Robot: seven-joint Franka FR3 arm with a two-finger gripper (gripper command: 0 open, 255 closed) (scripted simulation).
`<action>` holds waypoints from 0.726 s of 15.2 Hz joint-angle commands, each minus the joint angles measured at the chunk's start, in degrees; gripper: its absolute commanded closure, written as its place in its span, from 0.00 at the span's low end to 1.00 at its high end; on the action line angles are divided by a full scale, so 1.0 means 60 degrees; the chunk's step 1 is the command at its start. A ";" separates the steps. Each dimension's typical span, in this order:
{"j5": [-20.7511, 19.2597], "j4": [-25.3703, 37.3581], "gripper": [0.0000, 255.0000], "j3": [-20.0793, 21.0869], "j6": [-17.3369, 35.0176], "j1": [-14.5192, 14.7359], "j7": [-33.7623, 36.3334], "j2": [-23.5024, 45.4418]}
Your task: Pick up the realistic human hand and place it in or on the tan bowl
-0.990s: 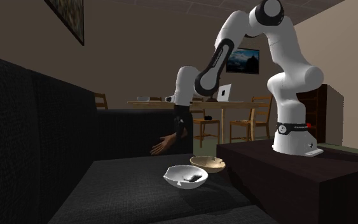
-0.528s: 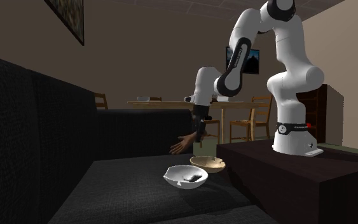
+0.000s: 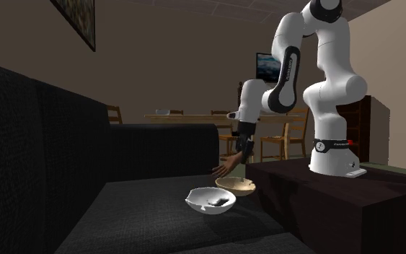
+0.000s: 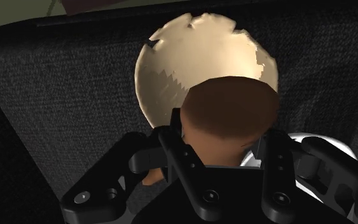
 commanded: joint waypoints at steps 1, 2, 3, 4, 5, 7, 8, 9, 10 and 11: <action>0.0247 -0.0032 1.00 0.0017 0.0404 0.0065 -0.0151 0.0365; 0.0547 -0.0010 1.00 0.0091 0.0605 0.0074 -0.0360 0.0592; 0.0913 0.0018 1.00 0.0265 0.0802 0.0001 -0.0618 0.0819; 0.1252 0.0051 1.00 0.0541 0.0994 -0.0183 -0.0860 0.1045; 0.1521 0.0089 1.00 0.0838 0.1182 -0.0407 -0.1054 0.1271; 0.1647 0.0174 1.00 0.1311 0.1551 -0.0847 -0.1146 0.1721; 0.1635 0.0221 1.00 0.1455 0.1731 -0.0995 -0.1136 0.1947; 0.1598 0.0270 1.00 0.1555 0.1908 -0.1104 -0.1107 0.2173; 0.1574 0.0329 1.00 0.1640 0.2105 -0.1196 -0.1088 0.2428; 0.1548 0.0329 1.00 0.1631 0.2105 -0.1193 -0.1068 0.2428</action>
